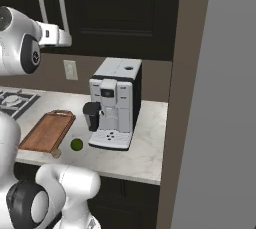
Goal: Open the cabinet. Place the bowl and condiment on the counter. Then place the lime and garlic on the cutting board.
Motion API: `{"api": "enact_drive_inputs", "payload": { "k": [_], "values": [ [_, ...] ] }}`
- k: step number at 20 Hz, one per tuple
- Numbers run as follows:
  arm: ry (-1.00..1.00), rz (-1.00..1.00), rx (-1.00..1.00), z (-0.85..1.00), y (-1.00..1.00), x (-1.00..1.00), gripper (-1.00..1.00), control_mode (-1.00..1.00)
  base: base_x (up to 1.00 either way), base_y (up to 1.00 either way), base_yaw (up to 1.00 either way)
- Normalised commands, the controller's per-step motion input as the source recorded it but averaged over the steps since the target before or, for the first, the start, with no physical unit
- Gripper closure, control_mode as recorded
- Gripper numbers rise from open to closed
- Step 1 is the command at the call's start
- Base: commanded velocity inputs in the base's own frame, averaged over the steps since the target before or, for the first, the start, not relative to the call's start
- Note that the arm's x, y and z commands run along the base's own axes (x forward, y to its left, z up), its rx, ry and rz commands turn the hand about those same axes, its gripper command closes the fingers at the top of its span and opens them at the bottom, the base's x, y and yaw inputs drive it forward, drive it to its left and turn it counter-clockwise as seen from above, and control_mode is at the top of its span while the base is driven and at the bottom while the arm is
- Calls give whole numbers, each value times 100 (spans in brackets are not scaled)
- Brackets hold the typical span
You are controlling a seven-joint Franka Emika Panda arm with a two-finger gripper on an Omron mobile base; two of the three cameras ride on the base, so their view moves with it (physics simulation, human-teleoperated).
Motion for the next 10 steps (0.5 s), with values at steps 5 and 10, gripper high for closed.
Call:
{"api": "enact_drive_inputs", "payload": {
  "k": [5,10],
  "values": [
    [0,0,1,2,-6,55,-100,-100,0,0,0],
    [0,0,0,0,0,54,-100,-100,0,0,0]
  ]
}}
